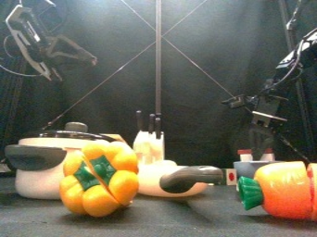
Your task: Place salmon sushi in bowl
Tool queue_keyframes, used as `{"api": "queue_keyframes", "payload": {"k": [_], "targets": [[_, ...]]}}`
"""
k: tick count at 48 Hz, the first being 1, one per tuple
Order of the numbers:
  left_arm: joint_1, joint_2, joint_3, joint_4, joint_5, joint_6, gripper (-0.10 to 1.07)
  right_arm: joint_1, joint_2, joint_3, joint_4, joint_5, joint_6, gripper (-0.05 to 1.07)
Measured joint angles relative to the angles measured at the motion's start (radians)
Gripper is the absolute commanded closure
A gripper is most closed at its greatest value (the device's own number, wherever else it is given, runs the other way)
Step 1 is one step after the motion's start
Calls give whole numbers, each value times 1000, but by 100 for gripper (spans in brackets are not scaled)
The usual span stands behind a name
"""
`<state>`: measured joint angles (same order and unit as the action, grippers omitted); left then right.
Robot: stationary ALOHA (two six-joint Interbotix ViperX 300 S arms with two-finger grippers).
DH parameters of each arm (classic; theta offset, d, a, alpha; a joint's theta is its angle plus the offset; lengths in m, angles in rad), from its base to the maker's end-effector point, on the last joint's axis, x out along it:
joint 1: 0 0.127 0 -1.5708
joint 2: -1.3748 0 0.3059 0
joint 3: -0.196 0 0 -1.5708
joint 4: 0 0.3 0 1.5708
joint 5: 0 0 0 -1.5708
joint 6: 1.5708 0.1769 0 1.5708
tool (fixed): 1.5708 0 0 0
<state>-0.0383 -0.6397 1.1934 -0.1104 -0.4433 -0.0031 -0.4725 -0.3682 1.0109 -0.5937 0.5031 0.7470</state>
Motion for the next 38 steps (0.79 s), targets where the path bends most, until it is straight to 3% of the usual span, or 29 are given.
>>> {"api": "queue_keyframes", "payload": {"k": [18,30,38], "targets": [[2,-2,0,-2,0,0,102,-6,0,9,0,-3,0,22],[2,0,0,-2,0,0,102,-8,0,9,0,-6,0,6],[2,0,0,-2,0,2,102,-9,0,14,0,-6,0,4]]}}
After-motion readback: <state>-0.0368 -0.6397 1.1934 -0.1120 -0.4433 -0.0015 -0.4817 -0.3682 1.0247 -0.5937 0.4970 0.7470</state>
